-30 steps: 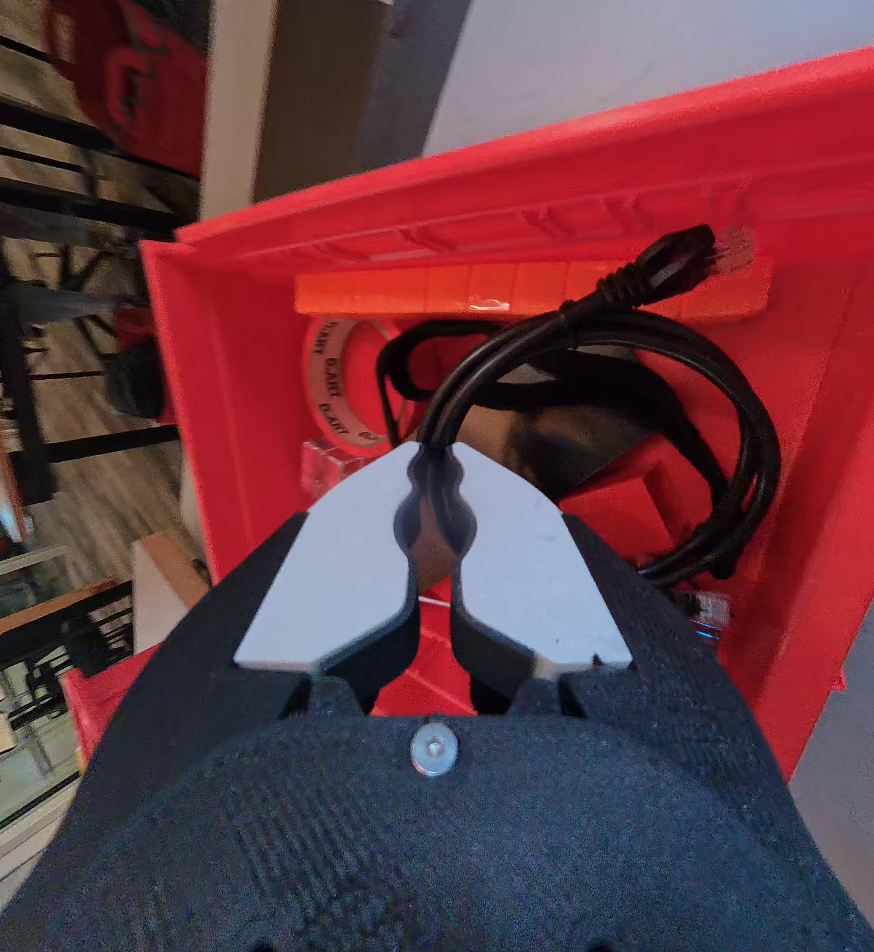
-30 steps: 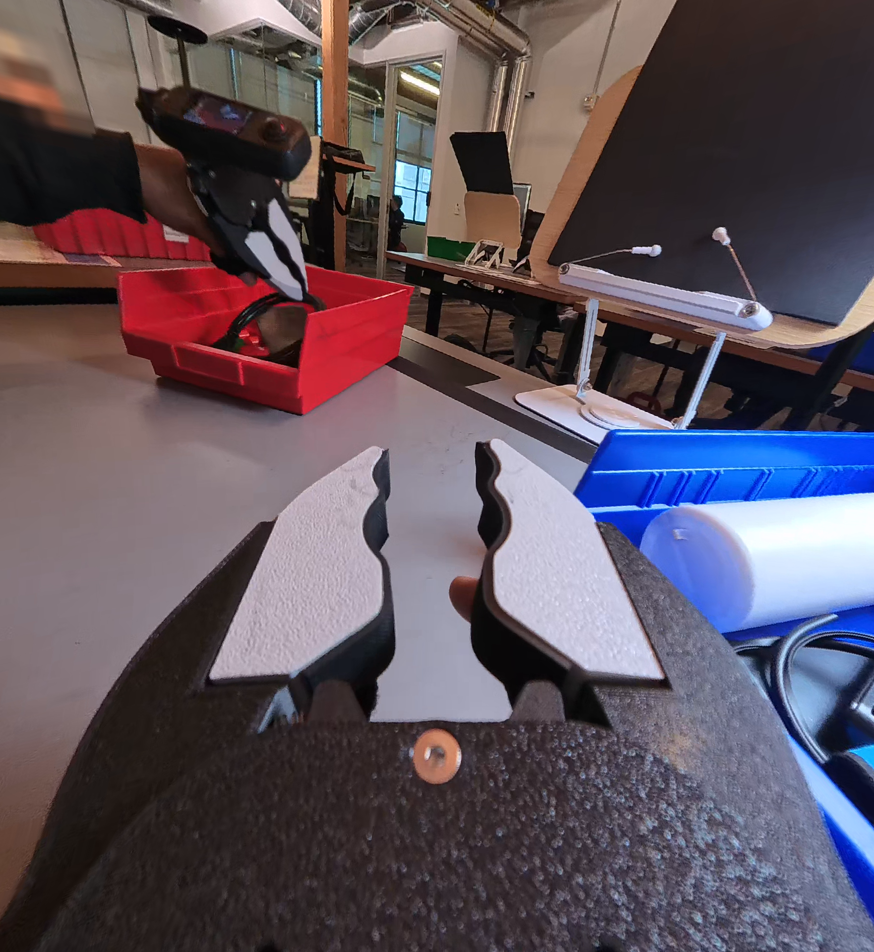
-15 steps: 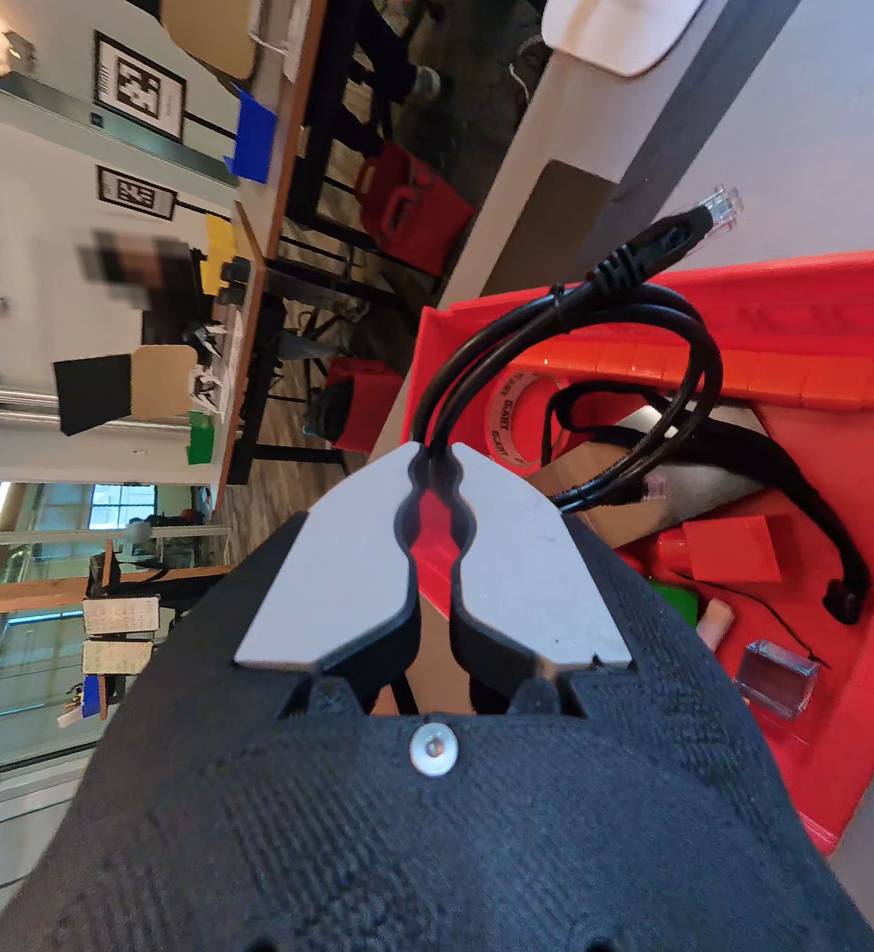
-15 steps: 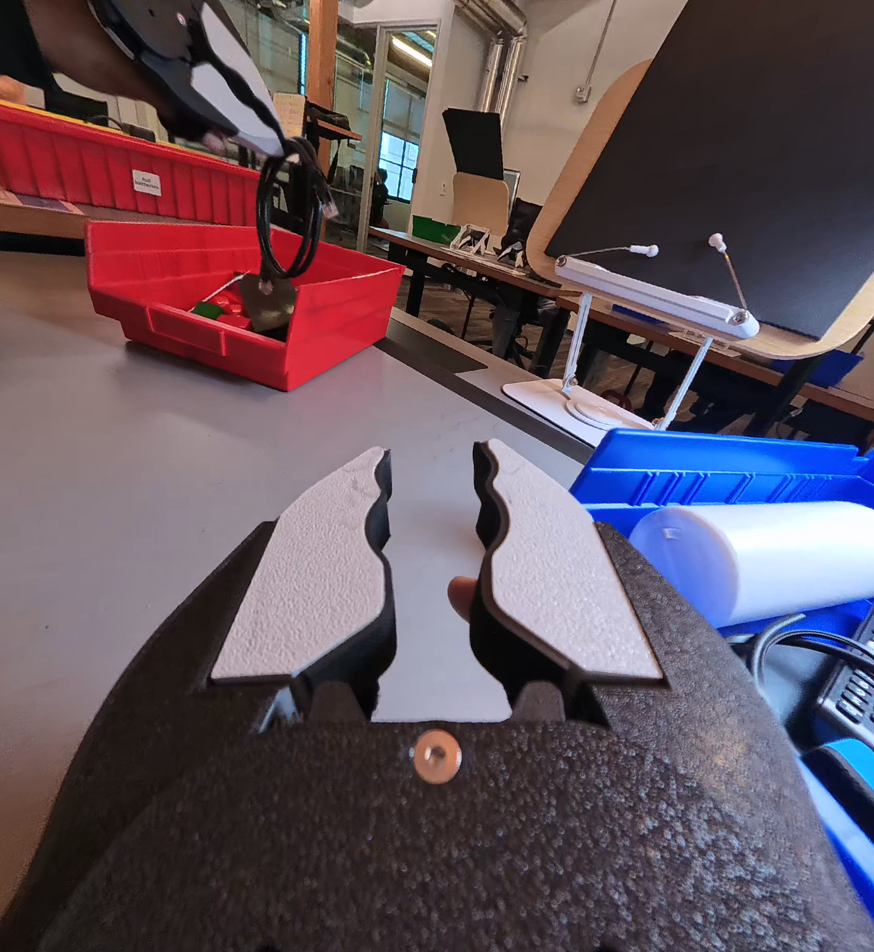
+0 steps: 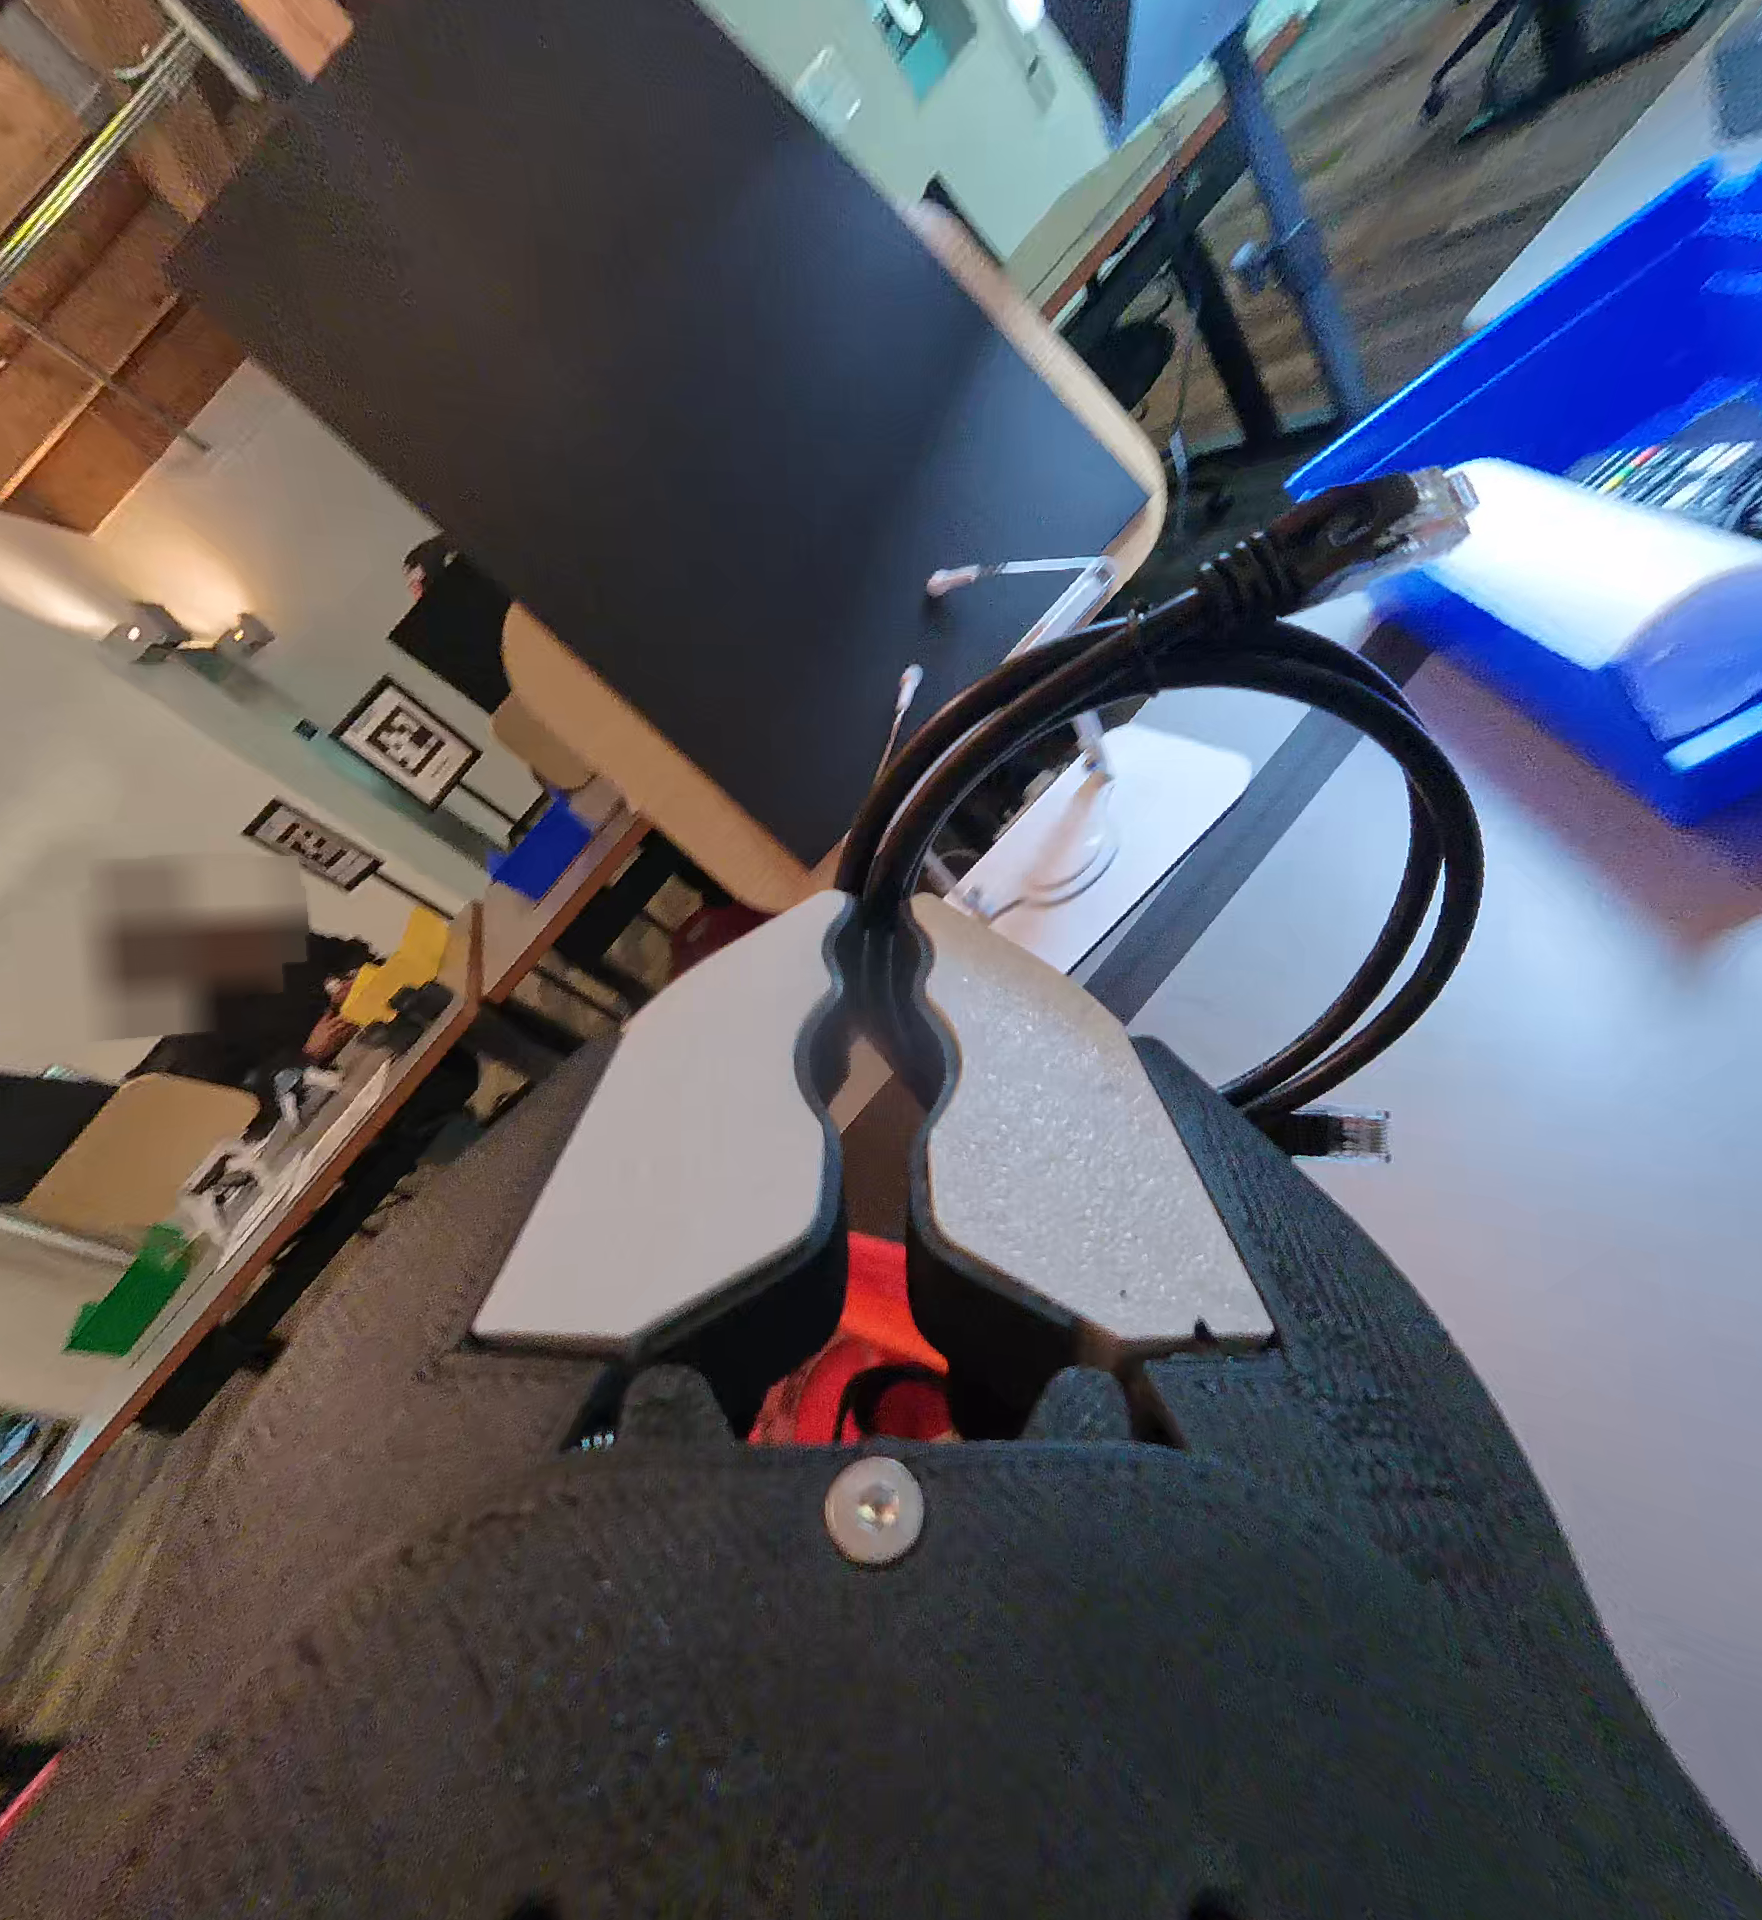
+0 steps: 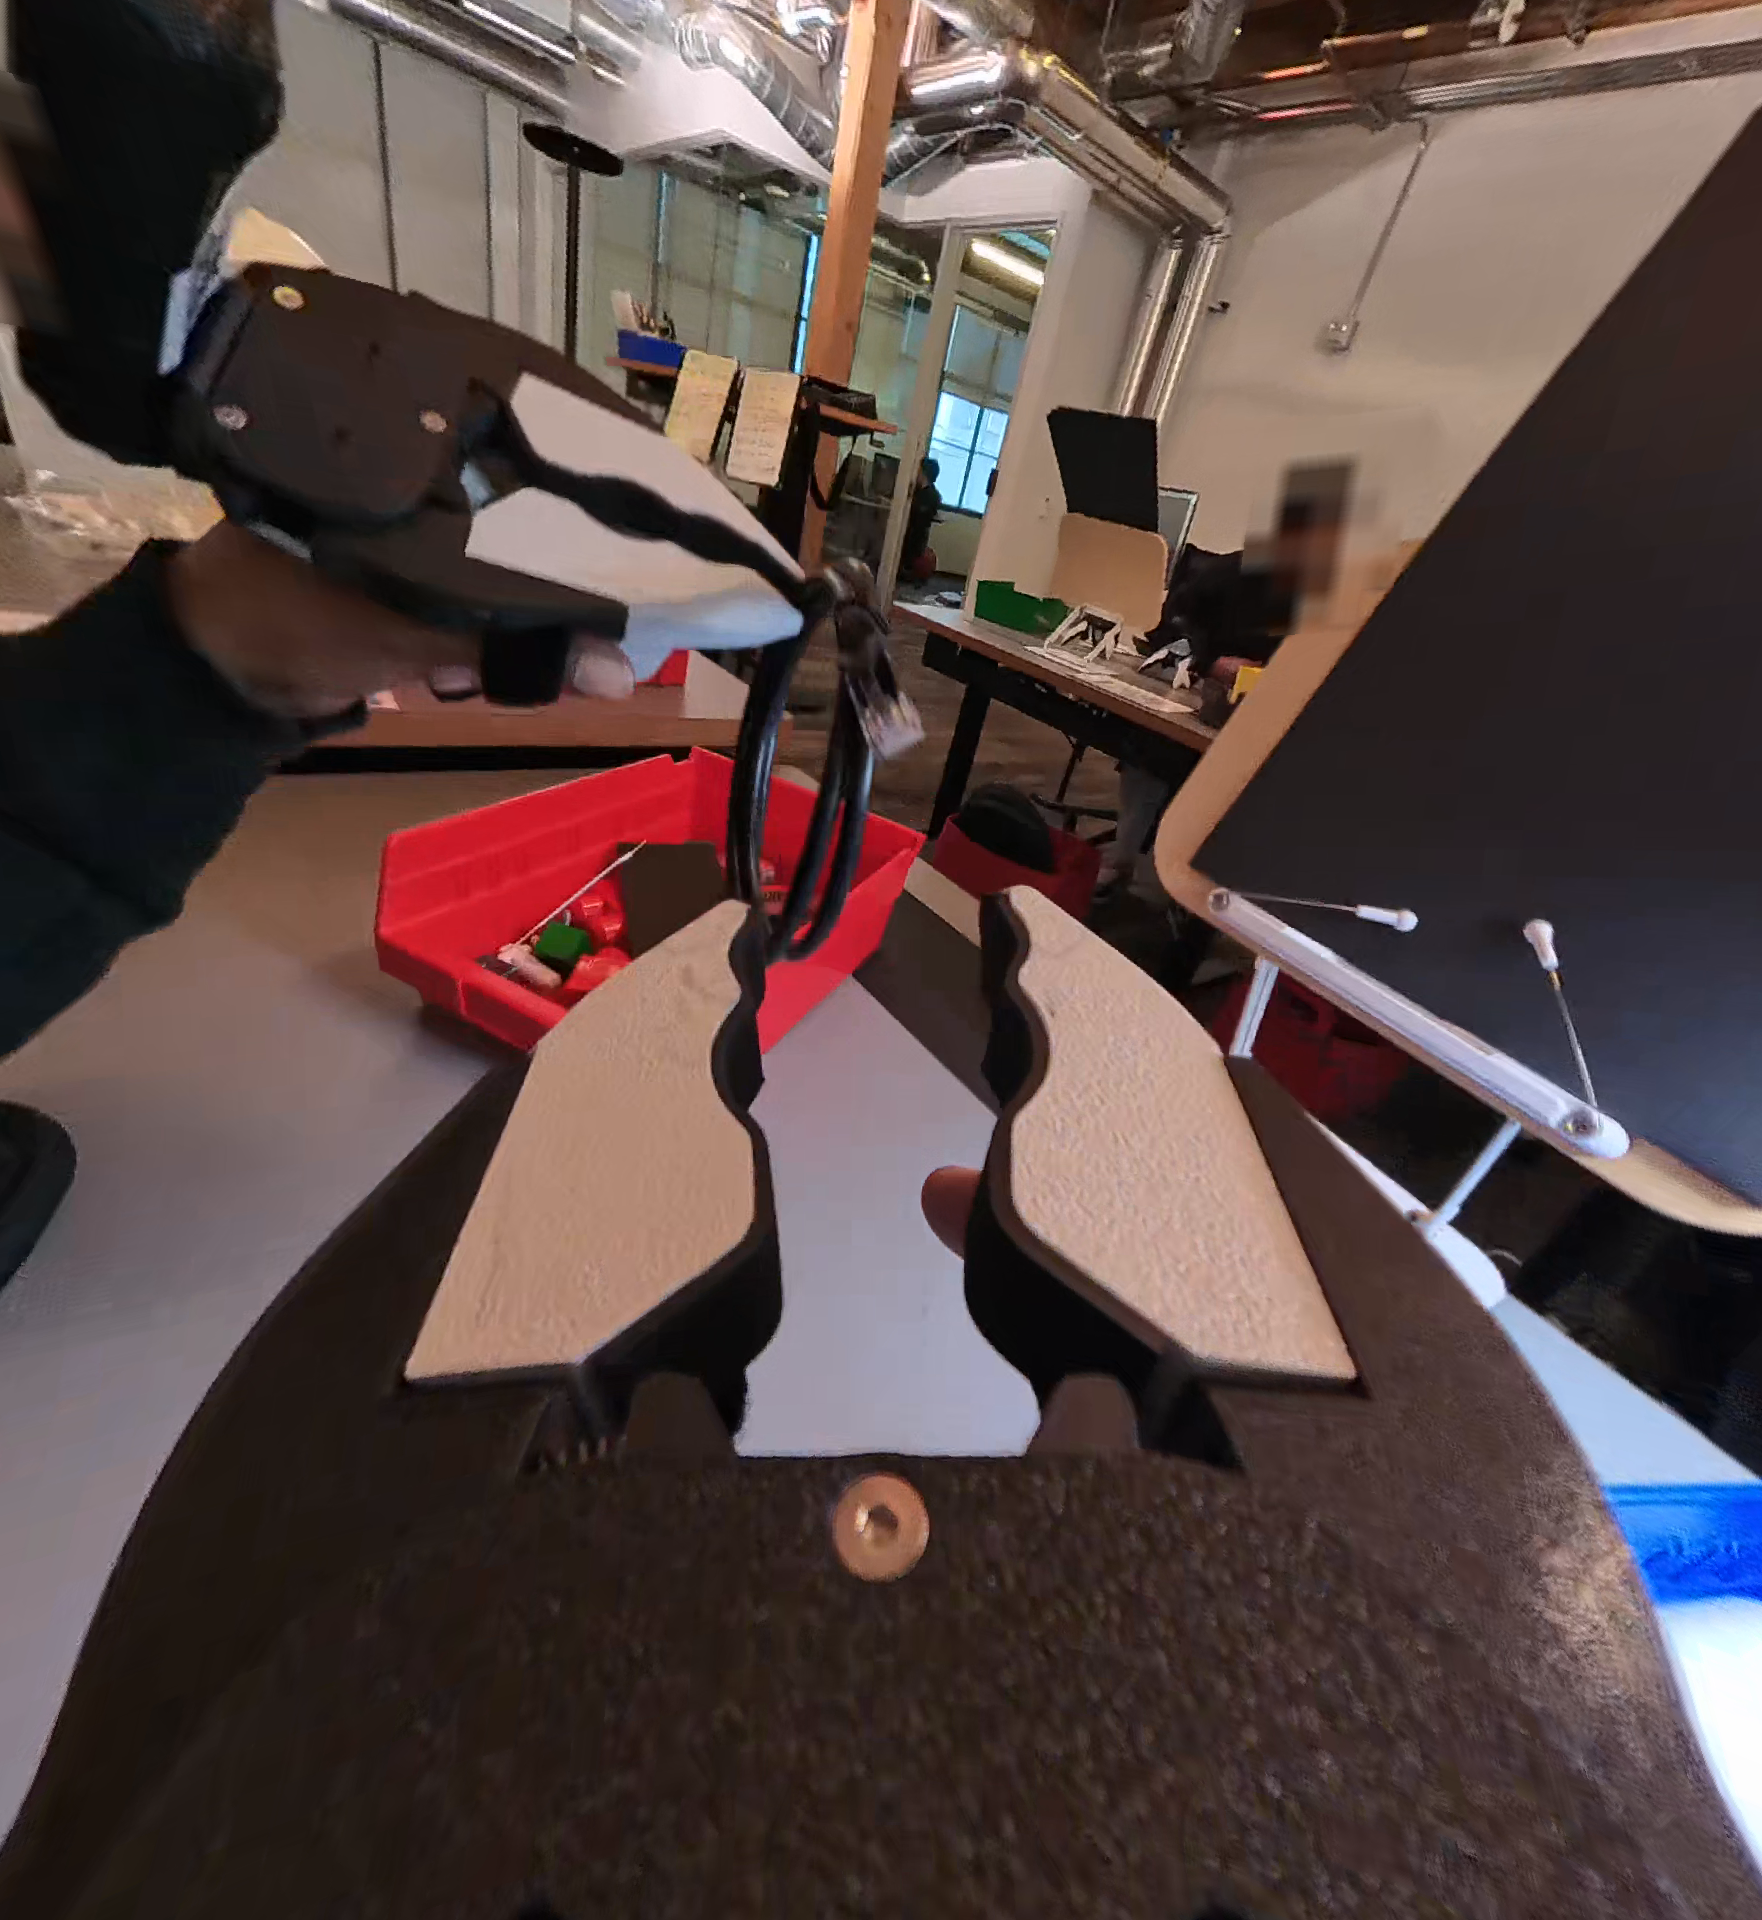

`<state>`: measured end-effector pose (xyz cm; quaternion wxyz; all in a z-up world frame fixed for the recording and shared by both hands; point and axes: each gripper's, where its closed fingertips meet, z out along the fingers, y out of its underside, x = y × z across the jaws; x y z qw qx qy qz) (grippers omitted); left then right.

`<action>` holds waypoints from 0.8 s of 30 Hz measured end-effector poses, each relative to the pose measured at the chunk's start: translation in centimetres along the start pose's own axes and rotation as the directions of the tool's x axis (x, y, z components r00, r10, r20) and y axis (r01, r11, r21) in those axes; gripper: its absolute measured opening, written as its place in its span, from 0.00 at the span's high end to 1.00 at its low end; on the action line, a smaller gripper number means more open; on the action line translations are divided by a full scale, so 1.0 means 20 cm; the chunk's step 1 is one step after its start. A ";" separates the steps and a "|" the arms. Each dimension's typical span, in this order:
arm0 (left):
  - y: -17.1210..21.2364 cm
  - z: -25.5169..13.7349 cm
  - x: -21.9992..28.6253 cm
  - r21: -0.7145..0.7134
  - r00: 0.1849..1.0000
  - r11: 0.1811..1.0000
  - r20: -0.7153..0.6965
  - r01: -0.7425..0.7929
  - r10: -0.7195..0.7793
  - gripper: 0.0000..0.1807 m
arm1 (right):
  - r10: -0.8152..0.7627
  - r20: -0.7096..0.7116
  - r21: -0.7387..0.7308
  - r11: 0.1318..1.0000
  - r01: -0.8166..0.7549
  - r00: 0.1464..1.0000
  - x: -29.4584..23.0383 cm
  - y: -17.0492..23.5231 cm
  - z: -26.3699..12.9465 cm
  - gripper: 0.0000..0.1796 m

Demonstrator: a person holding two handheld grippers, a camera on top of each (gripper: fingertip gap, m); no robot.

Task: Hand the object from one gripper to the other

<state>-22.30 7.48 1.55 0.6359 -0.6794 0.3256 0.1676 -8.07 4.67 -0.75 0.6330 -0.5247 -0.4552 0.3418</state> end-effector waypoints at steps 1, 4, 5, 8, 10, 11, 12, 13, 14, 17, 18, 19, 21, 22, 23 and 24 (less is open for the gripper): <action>-0.04 0.01 0.04 0.017 1.000 1.000 -0.018 0.004 -0.004 0.96 | -0.008 0.004 -0.020 1.000 0.008 1.000 0.00 -0.02 0.03 0.77; -0.08 0.03 0.17 0.041 0.998 0.999 -0.055 -0.011 0.013 0.97 | -0.044 0.003 -0.058 0.997 0.044 0.999 0.00 0.00 0.07 0.76; -0.08 0.04 0.22 0.034 0.997 0.999 -0.069 -0.032 0.034 0.97 | -0.077 0.000 -0.071 0.995 0.076 0.997 -0.01 0.02 0.07 0.78; -0.04 0.06 0.31 0.000 0.990 0.995 -0.103 -0.096 0.095 0.97 | -0.193 0.009 -0.193 0.962 0.191 0.981 -0.01 0.15 0.06 0.84; -0.02 0.07 0.35 -0.017 0.986 0.993 -0.124 -0.113 0.110 0.97 | -0.308 -0.010 -0.244 0.923 0.296 0.951 0.01 0.21 0.05 0.92; -0.01 0.08 0.37 -0.025 0.984 0.993 -0.140 -0.118 0.114 0.97 | -0.369 -0.022 -0.284 0.893 0.348 0.929 0.03 0.24 0.05 0.92; -0.01 0.08 0.39 -0.026 0.982 0.993 -0.154 -0.116 0.110 0.97 | -0.427 -0.026 -0.327 0.858 0.396 0.904 0.05 0.27 0.04 0.93; 0.00 0.07 0.41 -0.026 0.980 0.993 -0.167 -0.111 0.106 0.97 | -0.479 -0.034 -0.354 0.827 0.437 0.877 0.07 0.28 0.04 0.93; 0.00 0.07 0.43 -0.029 0.978 0.993 -0.183 -0.113 0.105 0.97 | -0.518 -0.036 -0.368 0.802 0.470 0.855 0.08 0.29 0.03 0.93; 0.03 0.06 0.47 -0.041 0.963 0.996 -0.259 -0.084 0.071 0.92 | -0.553 0.002 -0.372 0.773 0.514 0.833 0.08 0.29 0.01 0.93; 0.01 0.05 0.49 -0.024 0.954 0.999 -0.296 -0.047 0.038 0.87 | -0.543 0.001 -0.363 0.782 0.506 0.840 0.09 0.28 0.00 0.93; -0.02 0.03 0.53 0.007 0.936 1.000 -0.351 -0.012 0.013 0.86 | -0.526 0.015 -0.350 0.794 0.497 0.851 0.09 0.28 -0.01 0.93; -0.09 -0.01 0.59 0.088 0.901 0.995 -0.434 0.042 0.001 0.87 | -0.514 0.069 -0.318 0.801 0.508 0.855 0.06 0.29 -0.03 0.93; -0.13 -0.03 0.63 0.119 0.886 0.991 -0.463 0.054 0.007 0.87 | -0.521 0.089 -0.308 0.796 0.521 0.849 0.05 0.29 -0.03 0.93; -0.15 -0.04 0.66 0.138 0.875 0.989 -0.484 0.053 0.020 0.87 | -0.526 0.122 -0.297 0.789 0.537 0.841 0.03 0.30 -0.04 0.93; -0.15 -0.04 0.70 0.143 0.865 0.989 -0.501 0.040 0.038 0.87 | -0.529 0.146 -0.287 0.786 0.548 0.836 0.01 0.30 -0.04 0.93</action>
